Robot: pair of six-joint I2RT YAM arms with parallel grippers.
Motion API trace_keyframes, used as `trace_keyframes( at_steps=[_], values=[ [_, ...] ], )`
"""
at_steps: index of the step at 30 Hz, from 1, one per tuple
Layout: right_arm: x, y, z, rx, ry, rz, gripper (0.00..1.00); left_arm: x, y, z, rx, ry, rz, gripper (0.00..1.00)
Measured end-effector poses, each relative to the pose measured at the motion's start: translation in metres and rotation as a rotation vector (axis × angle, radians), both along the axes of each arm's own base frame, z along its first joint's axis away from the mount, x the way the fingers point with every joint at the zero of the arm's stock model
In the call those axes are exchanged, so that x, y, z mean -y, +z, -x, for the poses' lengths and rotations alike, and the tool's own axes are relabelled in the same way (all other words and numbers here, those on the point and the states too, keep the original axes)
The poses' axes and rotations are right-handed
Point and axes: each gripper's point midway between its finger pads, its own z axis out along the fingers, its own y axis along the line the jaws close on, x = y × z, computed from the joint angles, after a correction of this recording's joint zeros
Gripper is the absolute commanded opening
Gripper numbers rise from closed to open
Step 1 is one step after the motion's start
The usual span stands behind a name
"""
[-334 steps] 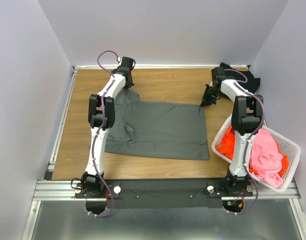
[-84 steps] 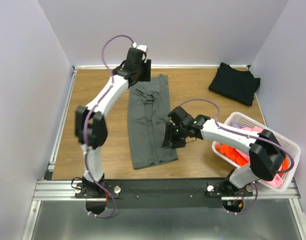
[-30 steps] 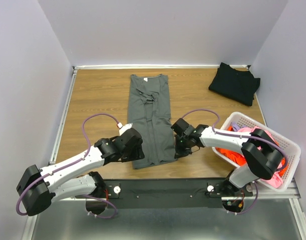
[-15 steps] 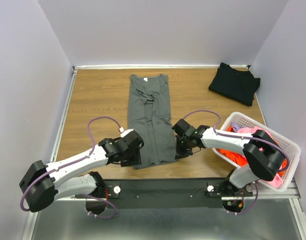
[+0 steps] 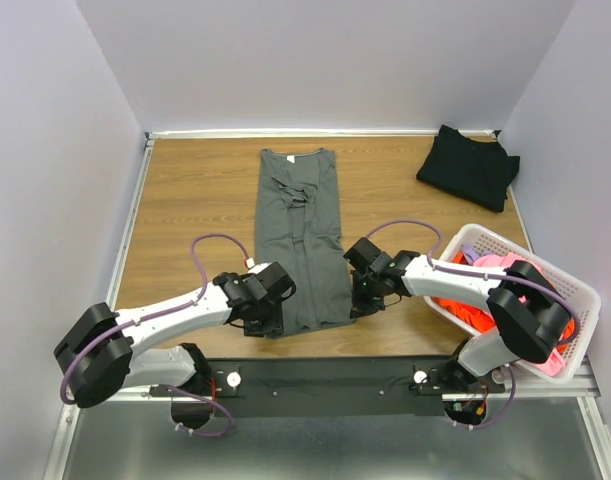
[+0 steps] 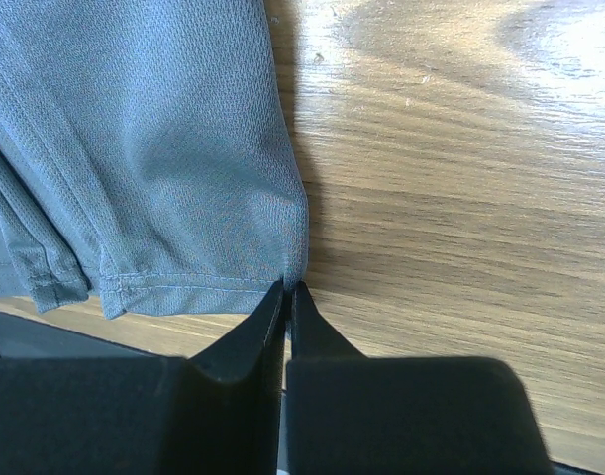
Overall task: Fold and stack the t-shirts
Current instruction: Fold the tshirt
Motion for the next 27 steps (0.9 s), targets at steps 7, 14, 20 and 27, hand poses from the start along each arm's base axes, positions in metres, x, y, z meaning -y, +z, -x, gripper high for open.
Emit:
trace_keyframes(
  at_steps=[7, 14, 20, 27],
  values=[
    [0.0, 0.0, 0.0, 0.0, 0.0, 0.0, 0.09, 0.004, -0.002, -0.004, -0.014, 0.001, -0.027, 0.51],
    [-0.002, 0.003, -0.002, 0.004, 0.001, -0.004, 0.09, 0.006, -0.013, -0.005, -0.035, -0.003, -0.056, 0.47],
    [-0.002, 0.003, -0.002, 0.005, 0.007, -0.002, 0.09, 0.005, -0.017, -0.004, -0.041, -0.011, -0.074, 0.3],
    [-0.002, 0.003, -0.002, 0.009, 0.017, -0.002, 0.07, 0.011, -0.017, -0.006, -0.037, -0.02, -0.071, 0.0]
  ],
)
